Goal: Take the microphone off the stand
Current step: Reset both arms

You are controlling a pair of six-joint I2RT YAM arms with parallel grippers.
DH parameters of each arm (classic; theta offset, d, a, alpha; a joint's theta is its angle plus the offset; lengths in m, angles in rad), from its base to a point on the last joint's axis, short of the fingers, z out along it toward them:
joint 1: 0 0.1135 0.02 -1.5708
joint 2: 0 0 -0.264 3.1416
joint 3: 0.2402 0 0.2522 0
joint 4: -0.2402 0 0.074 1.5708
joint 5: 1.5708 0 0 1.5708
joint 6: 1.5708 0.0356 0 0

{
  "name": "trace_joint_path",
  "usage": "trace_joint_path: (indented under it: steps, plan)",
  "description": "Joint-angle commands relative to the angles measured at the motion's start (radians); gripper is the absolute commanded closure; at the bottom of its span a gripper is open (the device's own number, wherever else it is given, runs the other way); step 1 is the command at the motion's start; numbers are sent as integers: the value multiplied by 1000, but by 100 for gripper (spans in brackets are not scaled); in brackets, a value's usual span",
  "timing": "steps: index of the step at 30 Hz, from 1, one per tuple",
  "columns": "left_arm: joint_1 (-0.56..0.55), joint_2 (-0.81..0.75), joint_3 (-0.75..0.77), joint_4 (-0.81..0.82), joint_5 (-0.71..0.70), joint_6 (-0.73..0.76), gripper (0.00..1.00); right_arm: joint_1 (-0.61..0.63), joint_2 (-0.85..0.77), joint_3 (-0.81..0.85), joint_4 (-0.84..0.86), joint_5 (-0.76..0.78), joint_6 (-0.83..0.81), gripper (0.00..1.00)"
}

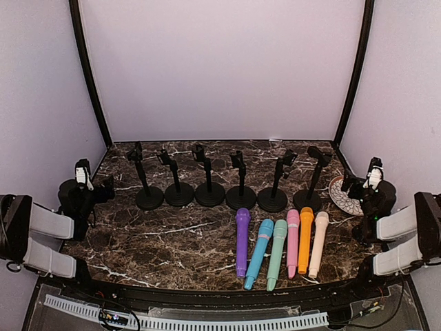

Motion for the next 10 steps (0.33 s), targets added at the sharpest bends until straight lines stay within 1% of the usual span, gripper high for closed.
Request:
trace_joint_path:
  steps: [1,4,10]
  plan:
    - [7,10,17,16,-8,-7,1,-4,20,-3,93,6,-19,2]
    - [7,7,14,15,-58,-11,1,-4,31,-1,102,3,-19,2]
    - [7,12,19,12,-67,-16,1,-4,35,-3,102,5,-20,2]
